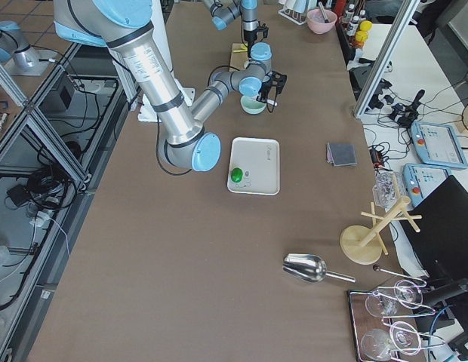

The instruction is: Put spoon and bun in bowl

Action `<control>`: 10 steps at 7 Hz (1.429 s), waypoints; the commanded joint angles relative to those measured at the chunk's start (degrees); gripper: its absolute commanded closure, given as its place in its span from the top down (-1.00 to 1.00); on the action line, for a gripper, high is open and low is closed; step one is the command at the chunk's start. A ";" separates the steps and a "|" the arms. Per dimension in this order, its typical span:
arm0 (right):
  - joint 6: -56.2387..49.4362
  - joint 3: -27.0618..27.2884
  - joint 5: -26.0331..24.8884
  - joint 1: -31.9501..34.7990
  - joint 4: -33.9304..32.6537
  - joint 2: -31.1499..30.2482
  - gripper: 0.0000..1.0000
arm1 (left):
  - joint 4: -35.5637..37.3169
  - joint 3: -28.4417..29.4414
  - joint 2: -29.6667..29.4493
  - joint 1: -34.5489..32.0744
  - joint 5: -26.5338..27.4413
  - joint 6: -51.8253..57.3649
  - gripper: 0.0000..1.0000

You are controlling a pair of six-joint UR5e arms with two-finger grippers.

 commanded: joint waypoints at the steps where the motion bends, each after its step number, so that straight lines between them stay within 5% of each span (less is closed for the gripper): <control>1: 0.68 -2.21 -3.35 -1.18 0.26 1.36 -0.78 | -0.11 0.17 -1.05 2.34 0.83 -0.17 -0.24; 2: 0.42 -2.12 -3.37 -0.92 0.35 1.53 0.98 | 0.06 0.26 -1.67 2.69 1.36 -0.26 -0.88; 3: -0.10 -1.69 -1.54 1.60 0.18 1.62 1.00 | 0.07 0.26 -2.55 2.61 1.27 -0.35 -1.00; 5: -1.77 1.81 11.06 9.75 0.00 -0.82 1.00 | 0.33 0.08 -8.84 2.61 0.84 -4.62 -1.00; 7: -8.60 9.19 18.05 15.84 -0.26 -9.85 1.00 | 0.85 1.30 -18.85 3.04 0.66 -12.88 -1.00; 9: -17.03 10.88 22.19 20.51 0.09 -16.71 1.00 | 3.05 6.73 -29.14 4.88 1.79 -17.38 -1.00; 10: -20.29 11.50 23.17 22.18 0.09 -19.01 1.00 | 2.88 9.20 -31.62 6.55 5.63 -17.49 0.95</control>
